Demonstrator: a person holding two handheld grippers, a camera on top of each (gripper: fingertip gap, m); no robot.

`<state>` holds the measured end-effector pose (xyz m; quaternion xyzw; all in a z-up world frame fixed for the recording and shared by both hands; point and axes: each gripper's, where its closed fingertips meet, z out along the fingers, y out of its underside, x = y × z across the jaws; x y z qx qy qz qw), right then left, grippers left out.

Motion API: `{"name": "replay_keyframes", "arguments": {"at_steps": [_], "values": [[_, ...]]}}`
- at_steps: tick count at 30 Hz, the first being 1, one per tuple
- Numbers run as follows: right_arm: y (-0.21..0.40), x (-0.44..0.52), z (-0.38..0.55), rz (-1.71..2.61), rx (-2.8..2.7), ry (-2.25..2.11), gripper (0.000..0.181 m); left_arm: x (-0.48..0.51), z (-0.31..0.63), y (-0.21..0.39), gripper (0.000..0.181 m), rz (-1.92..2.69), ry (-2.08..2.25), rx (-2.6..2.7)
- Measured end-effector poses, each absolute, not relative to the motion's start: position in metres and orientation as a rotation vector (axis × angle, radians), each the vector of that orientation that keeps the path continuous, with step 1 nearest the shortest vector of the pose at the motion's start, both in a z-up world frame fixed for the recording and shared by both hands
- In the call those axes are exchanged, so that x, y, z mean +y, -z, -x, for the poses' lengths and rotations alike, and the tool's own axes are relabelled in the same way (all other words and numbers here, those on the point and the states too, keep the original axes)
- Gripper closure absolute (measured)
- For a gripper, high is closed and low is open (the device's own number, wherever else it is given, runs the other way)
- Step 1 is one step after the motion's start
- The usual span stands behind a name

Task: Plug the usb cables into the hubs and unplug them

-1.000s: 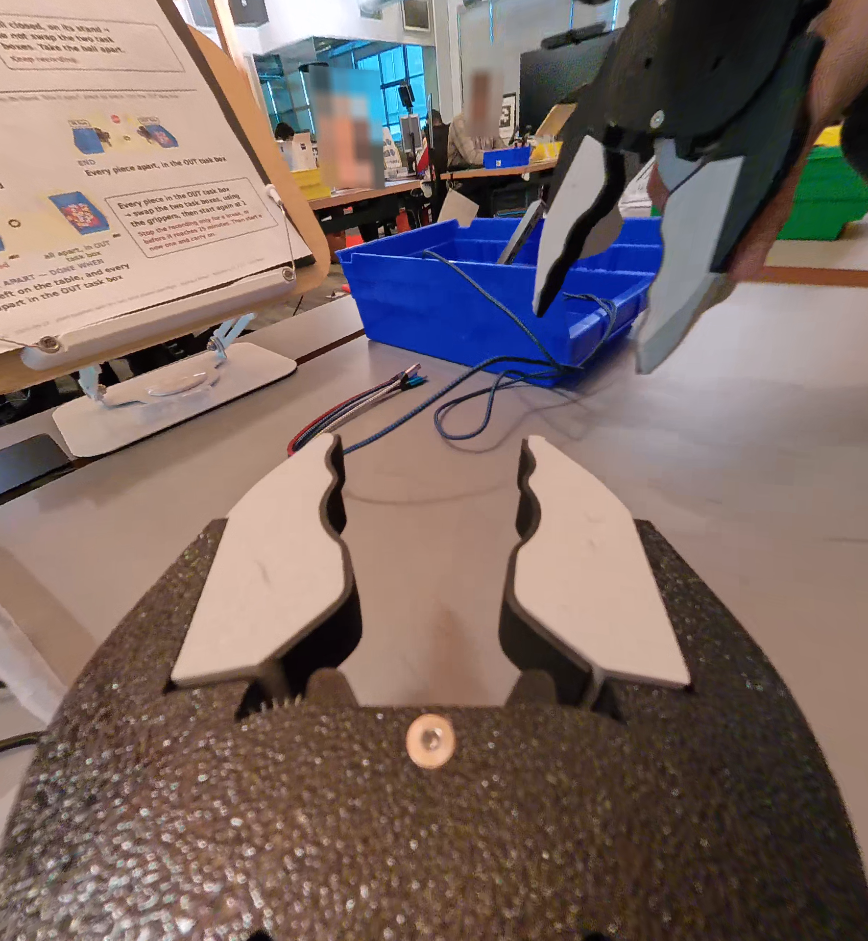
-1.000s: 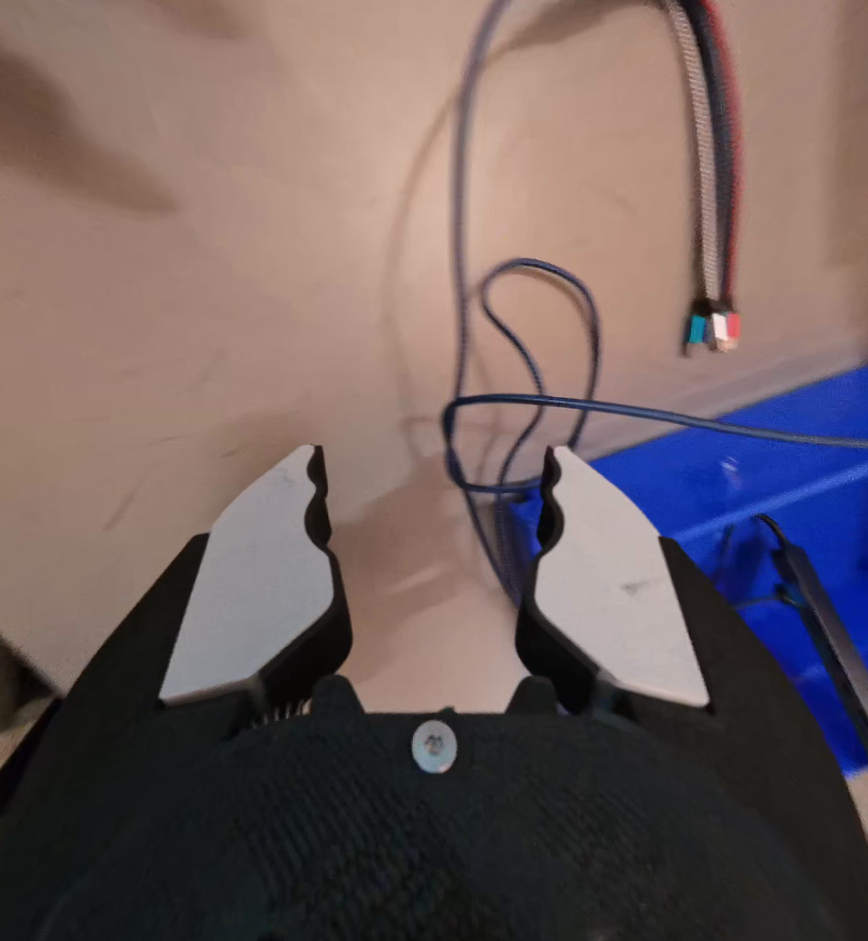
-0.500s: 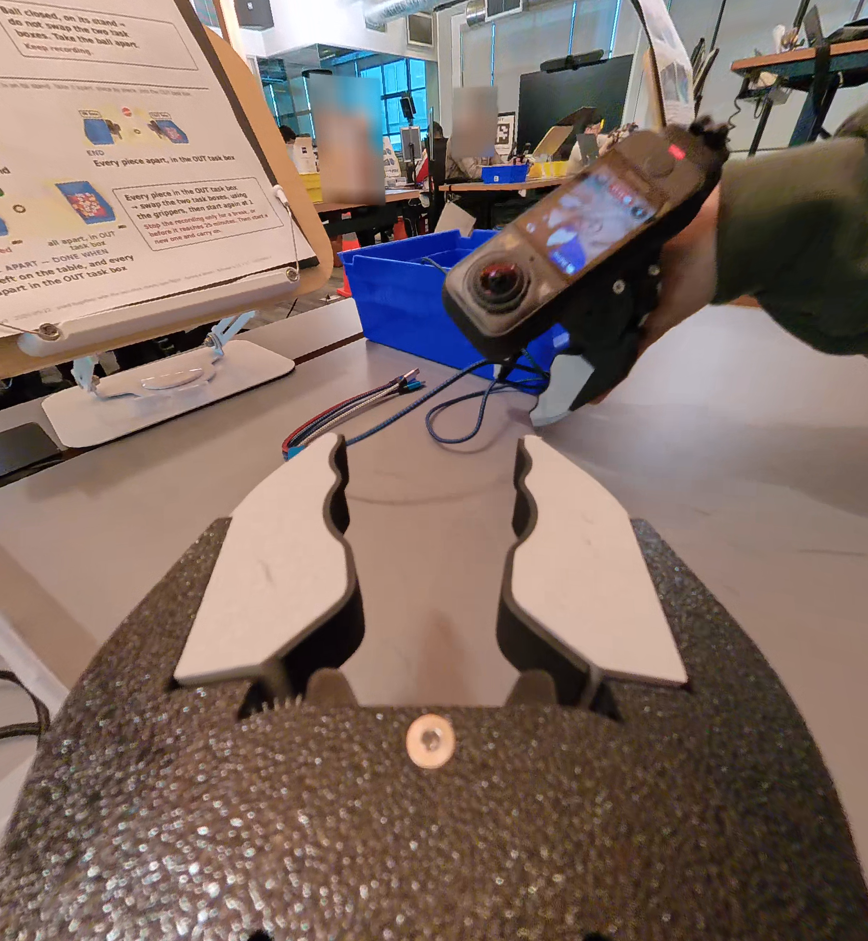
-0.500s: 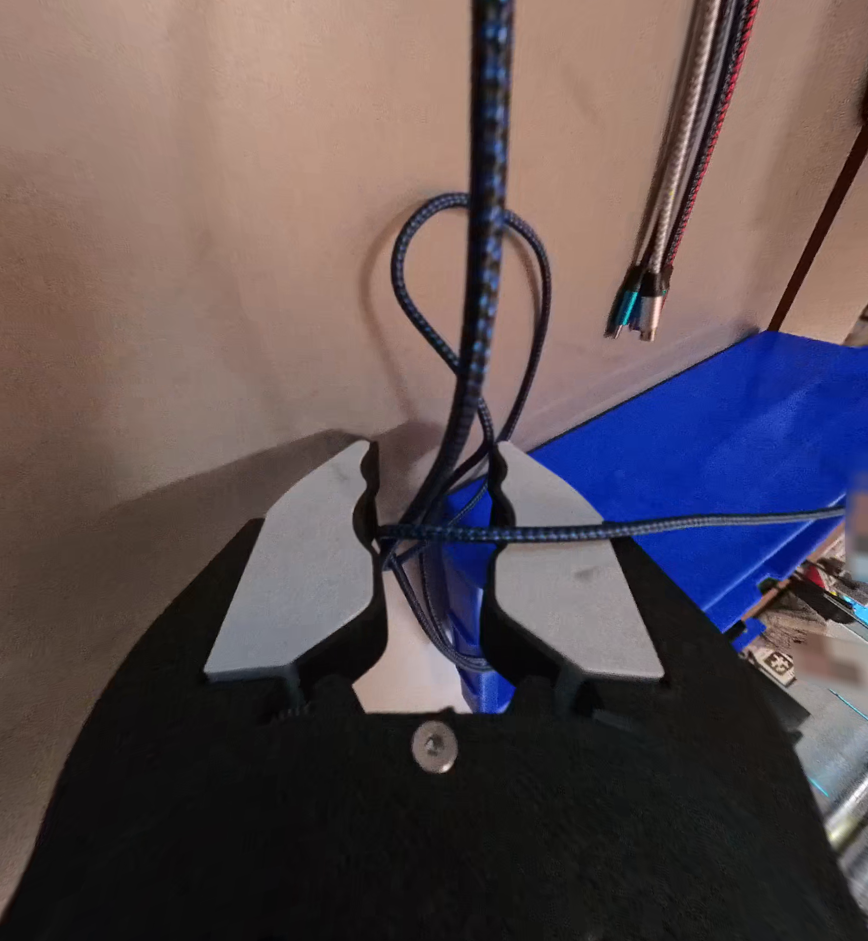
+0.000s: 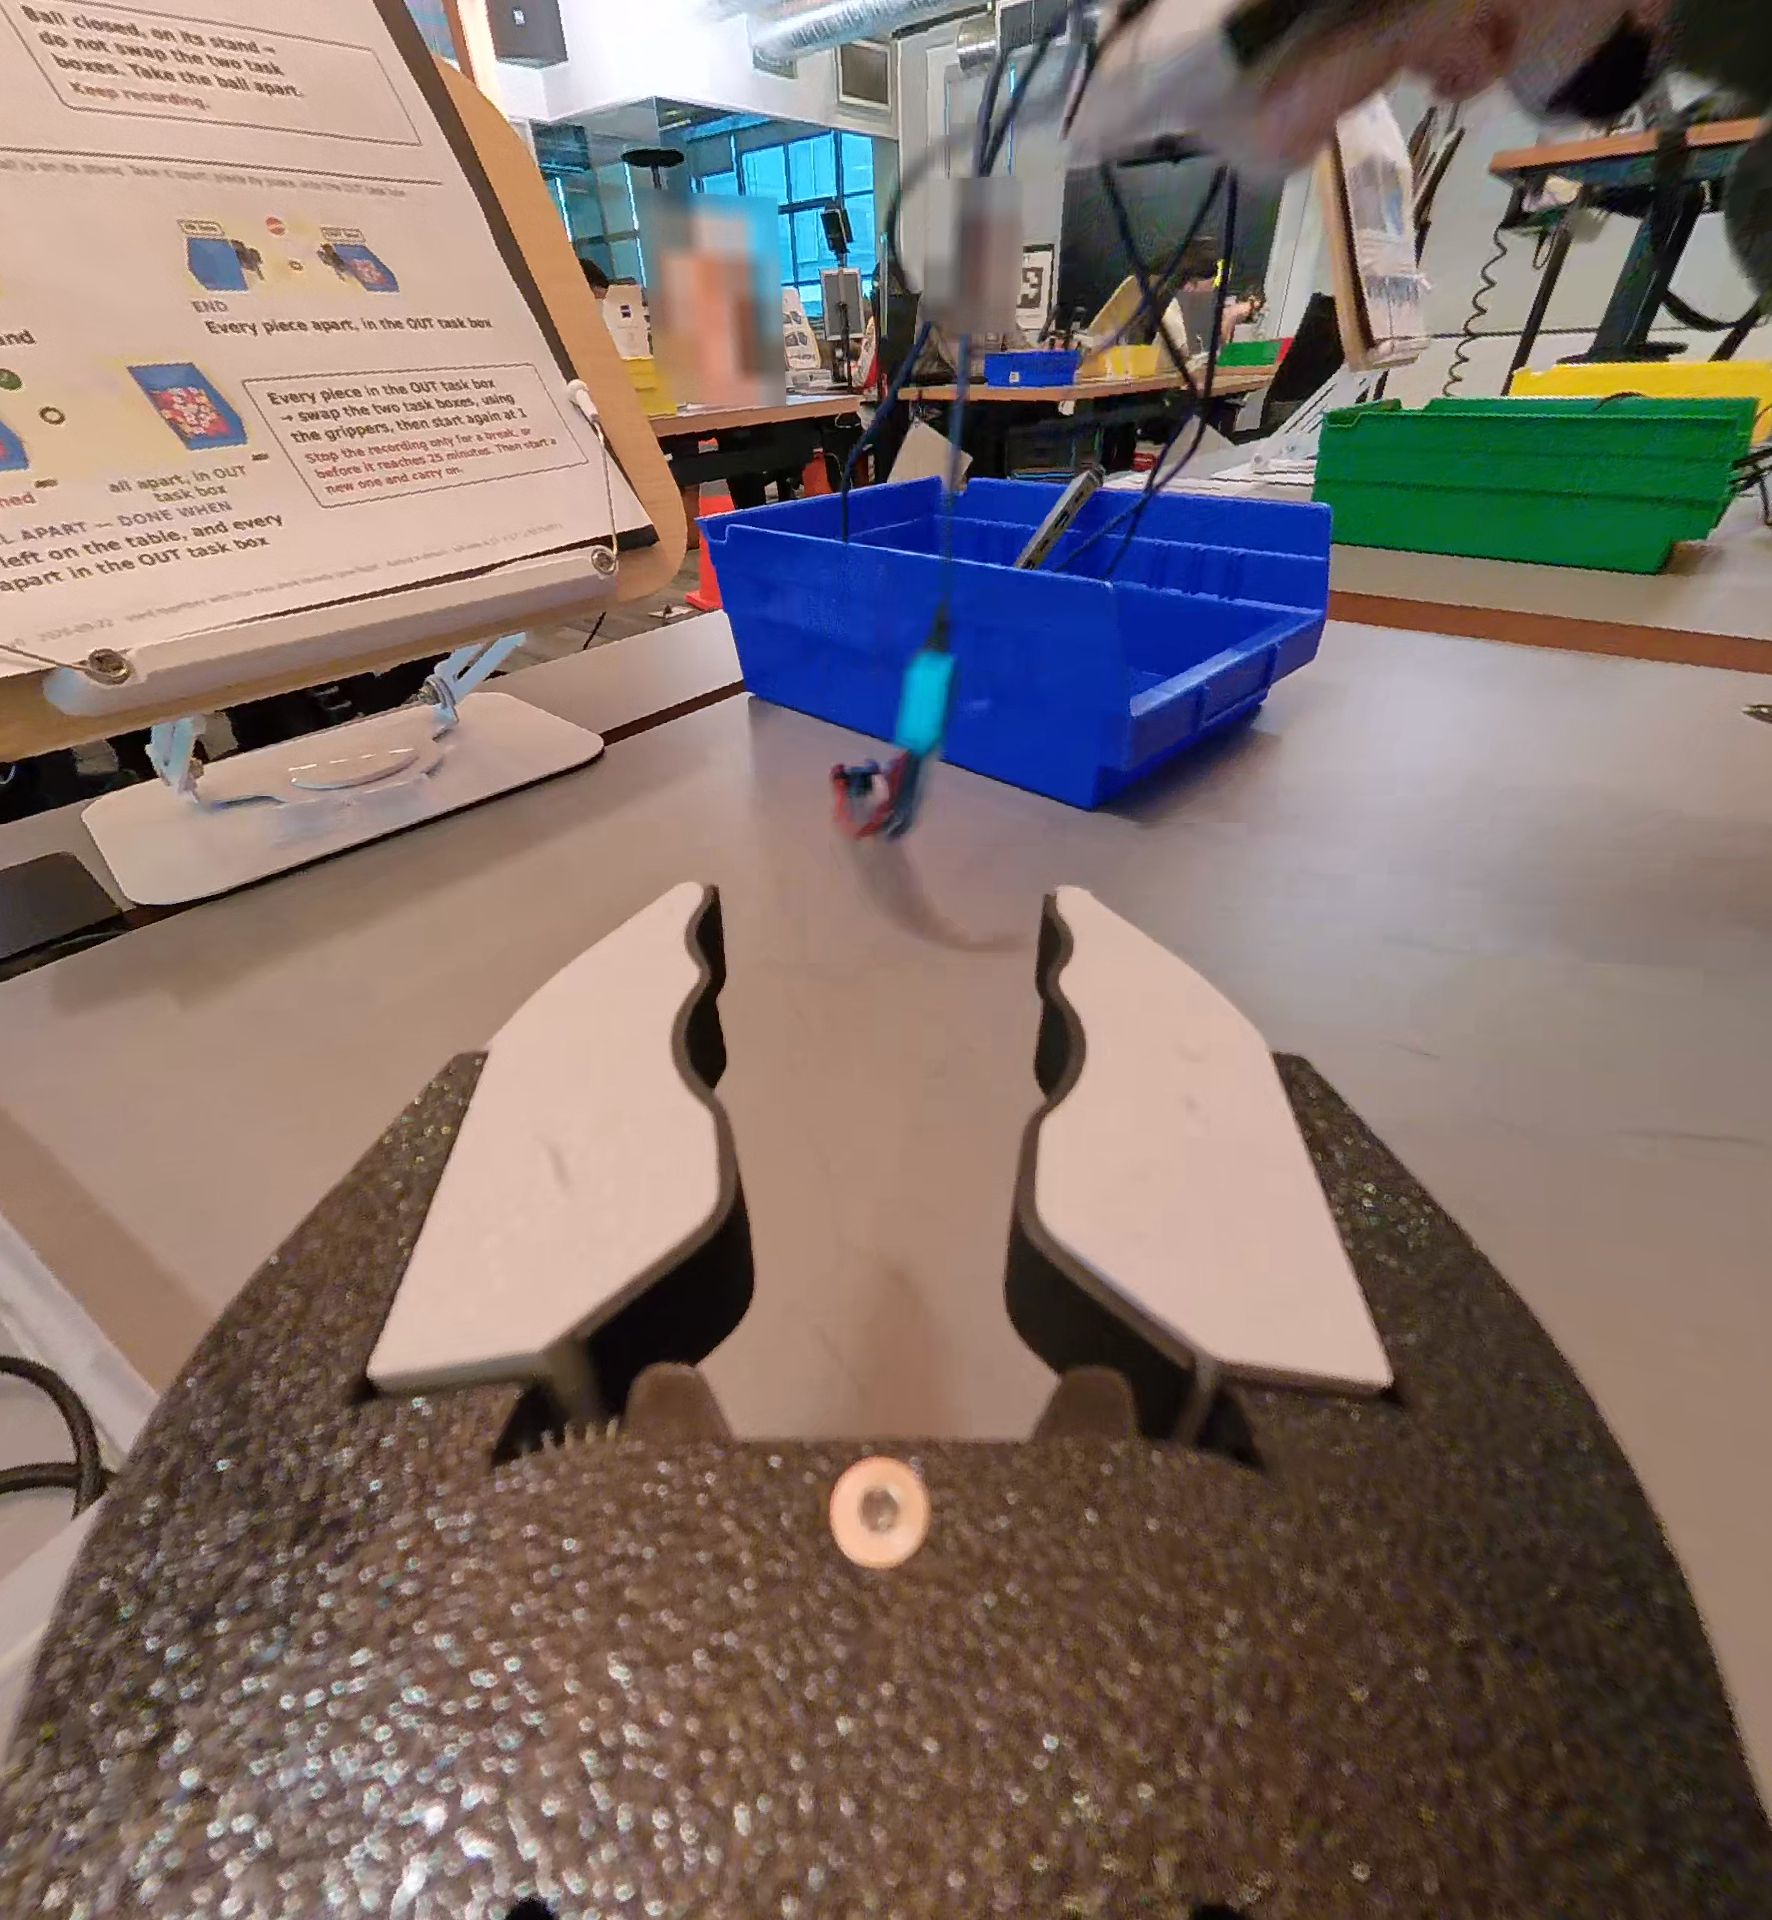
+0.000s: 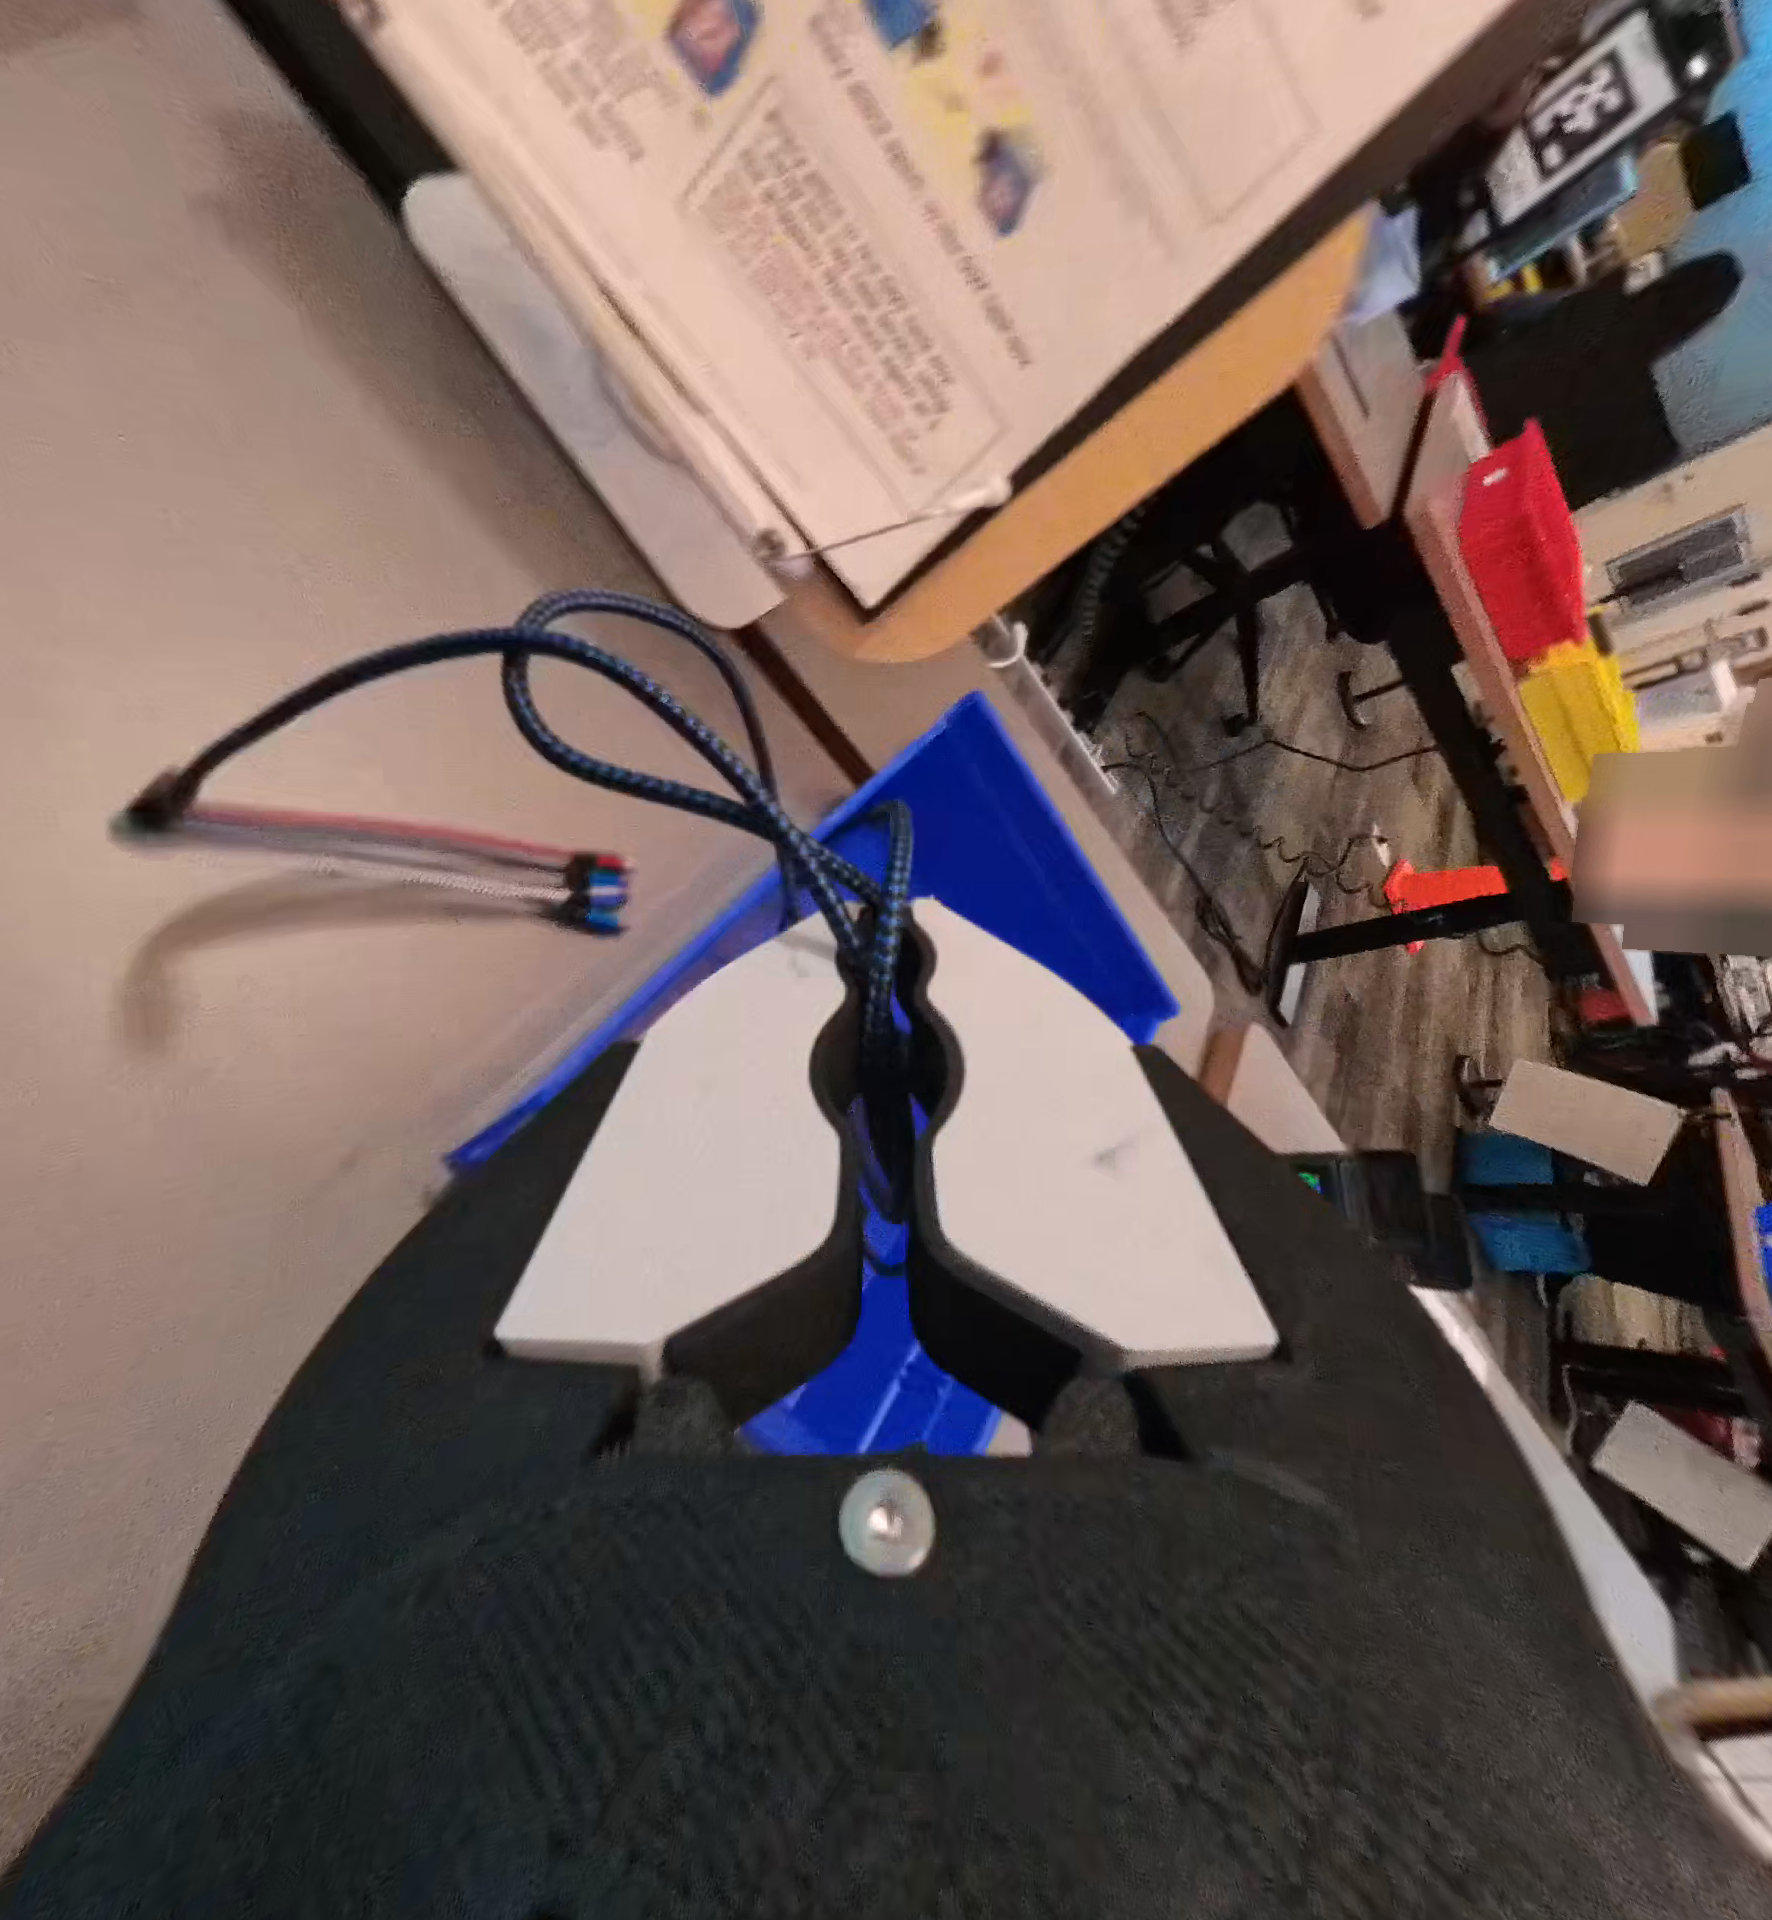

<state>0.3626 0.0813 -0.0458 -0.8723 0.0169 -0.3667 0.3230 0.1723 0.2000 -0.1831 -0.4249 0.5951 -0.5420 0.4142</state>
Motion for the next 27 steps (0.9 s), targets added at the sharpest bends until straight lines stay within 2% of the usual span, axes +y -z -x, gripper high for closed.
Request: {"name": "replay_keyframes", "arguments": {"at_steps": [5,9,14,23,27], "values": [[-0.039,0.053,-0.419,2.078,0.209,0.978,0.179,0.202,-0.172,0.182,0.125,1.076,1.372,1.485],[-0.067,0.024,-0.466,2.013,0.345,1.032,0.179,0.202,-0.172,0.182,0.126,1.078,1.377,1.480],[-0.077,0.010,-0.497,1.914,0.496,0.819,0.179,0.201,-0.172,0.183,0.126,1.076,1.370,1.489],[-0.107,-0.031,-0.540,1.708,0.612,0.713,0.179,0.201,-0.173,0.183,0.127,1.079,1.365,1.496],[-0.069,-0.031,-0.540,1.875,0.586,0.706,0.178,0.200,-0.174,0.185,0.127,1.080,1.358,1.506]]}}
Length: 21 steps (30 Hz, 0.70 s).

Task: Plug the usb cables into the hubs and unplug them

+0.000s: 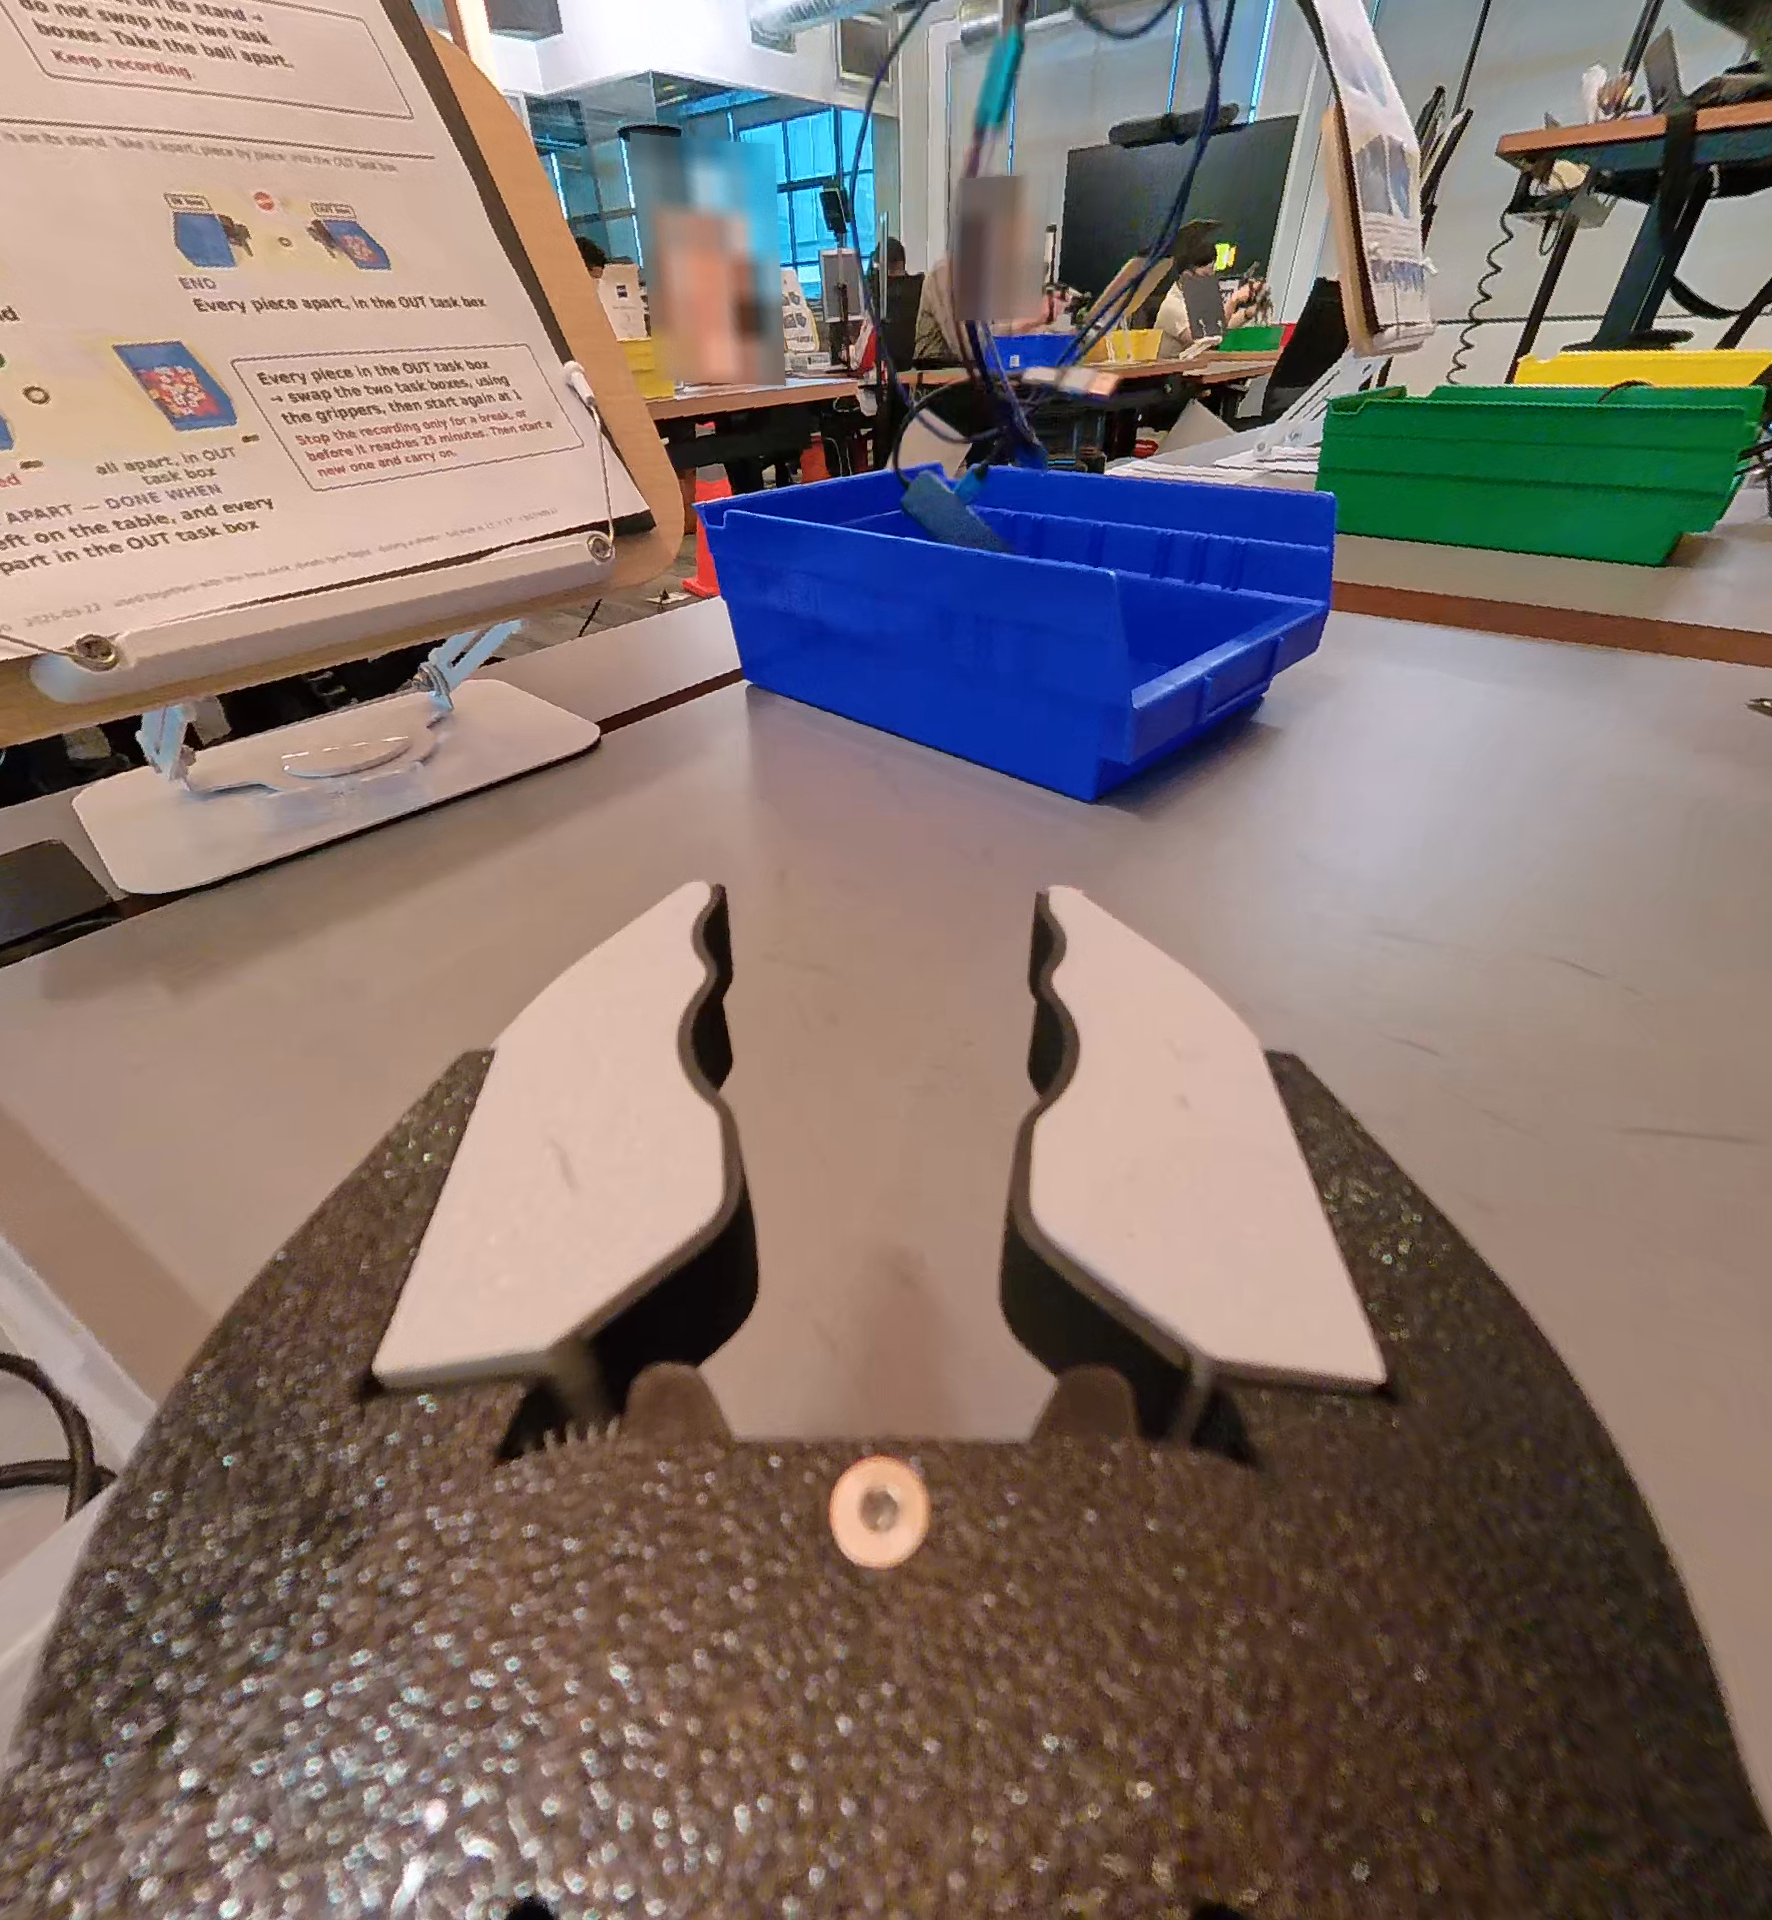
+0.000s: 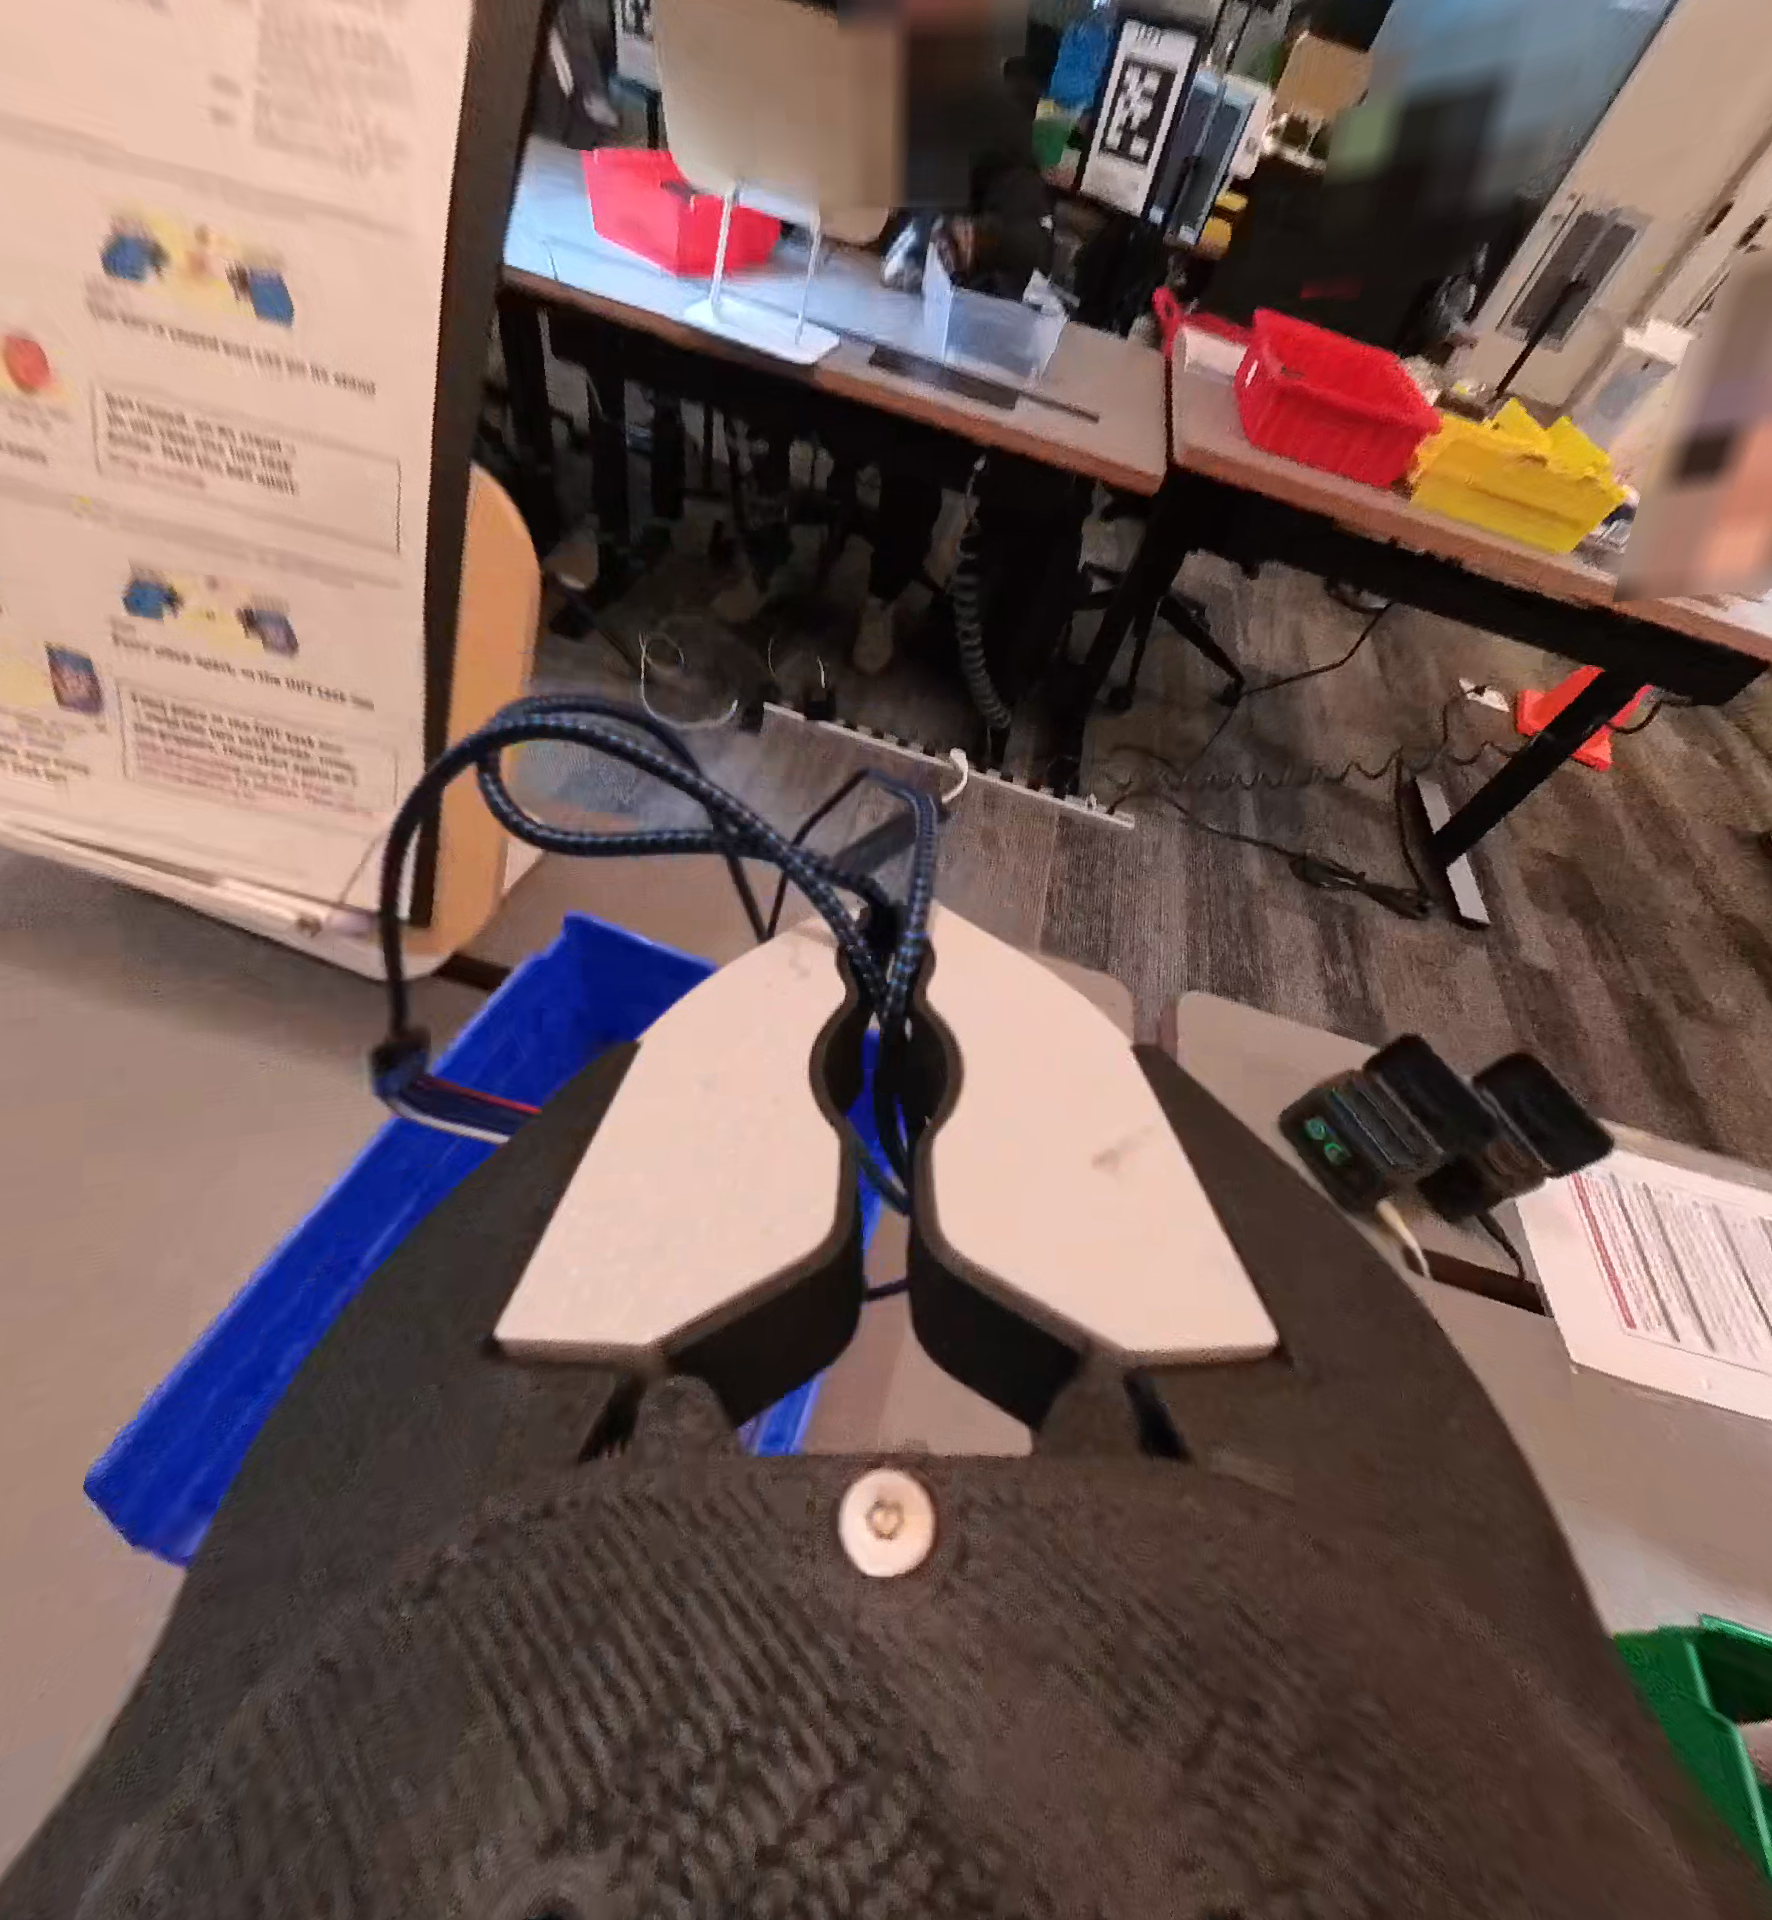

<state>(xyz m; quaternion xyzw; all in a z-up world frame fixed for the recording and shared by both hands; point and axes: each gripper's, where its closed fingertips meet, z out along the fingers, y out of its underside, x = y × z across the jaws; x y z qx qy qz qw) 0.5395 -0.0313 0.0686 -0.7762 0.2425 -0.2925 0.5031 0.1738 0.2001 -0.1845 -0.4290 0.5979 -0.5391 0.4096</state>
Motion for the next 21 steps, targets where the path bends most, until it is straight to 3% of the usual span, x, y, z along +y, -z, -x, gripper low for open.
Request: {"name": "replay_keyframes", "arguments": {"at_steps": [8,15,19,21], "values": [[0.044,0.022,-0.530,2.261,0.350,0.823,0.179,0.198,-0.175,0.187,0.128,1.072,1.335,1.526],[0.161,0.056,-0.504,2.588,0.194,0.672,0.178,0.199,-0.174,0.185,0.128,1.071,1.346,1.512],[0.201,0.020,-0.489,2.877,0.222,0.447,0.154,0.199,-0.173,0.184,0.128,1.065,1.350,1.509],[0.196,0.008,-0.471,2.901,0.296,0.263,0.133,0.199,-0.173,0.184,0.128,1.063,1.353,1.508]]}}
